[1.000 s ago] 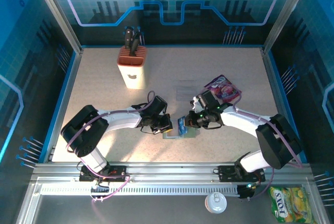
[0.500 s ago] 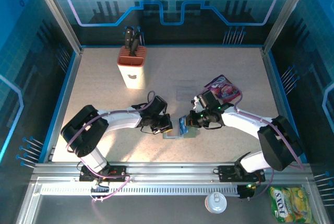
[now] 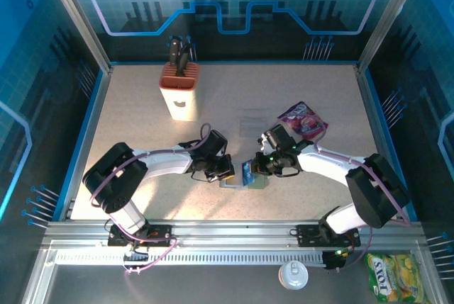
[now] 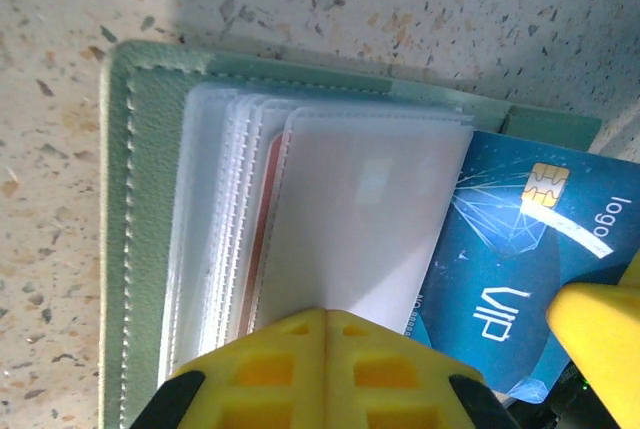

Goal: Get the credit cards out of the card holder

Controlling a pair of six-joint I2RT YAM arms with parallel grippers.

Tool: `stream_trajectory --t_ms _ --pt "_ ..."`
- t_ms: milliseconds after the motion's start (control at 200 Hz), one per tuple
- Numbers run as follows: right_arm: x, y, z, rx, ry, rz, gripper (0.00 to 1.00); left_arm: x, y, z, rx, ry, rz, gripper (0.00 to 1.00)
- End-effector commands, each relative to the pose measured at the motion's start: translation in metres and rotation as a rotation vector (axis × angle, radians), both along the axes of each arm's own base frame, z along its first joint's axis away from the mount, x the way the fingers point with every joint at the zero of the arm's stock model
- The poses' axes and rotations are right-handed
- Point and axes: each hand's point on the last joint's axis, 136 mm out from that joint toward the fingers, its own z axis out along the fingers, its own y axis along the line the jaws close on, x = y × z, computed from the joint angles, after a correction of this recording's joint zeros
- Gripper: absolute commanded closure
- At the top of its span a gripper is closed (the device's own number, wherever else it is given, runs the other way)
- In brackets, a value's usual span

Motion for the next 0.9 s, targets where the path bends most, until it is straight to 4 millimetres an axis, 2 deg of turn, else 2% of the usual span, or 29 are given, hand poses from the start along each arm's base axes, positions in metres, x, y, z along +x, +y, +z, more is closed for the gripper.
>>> stream_trajectory --t_ms 0,260,395,890 --pt "-0.001 0.006 -0.001 -0.006 0.014 0.002 0.89 -0.01 0.009 -0.01 0.044 0.027 -0.007 0.97" --pt "-0.001 0.007 -0.002 -0.011 0.017 0.005 0.87 -0.01 0.009 -0.011 0.044 0.027 -0.007 0.97" --pt "-0.001 0.006 -0.003 -0.018 0.015 0.005 0.91 -0.01 0.009 -0.011 0.047 0.028 -0.009 0.97" --pt "0.003 0.008 -0.006 -0.043 0.013 0.035 0.94 -0.012 0.028 -0.005 0.11 -0.004 0.021 0.97"
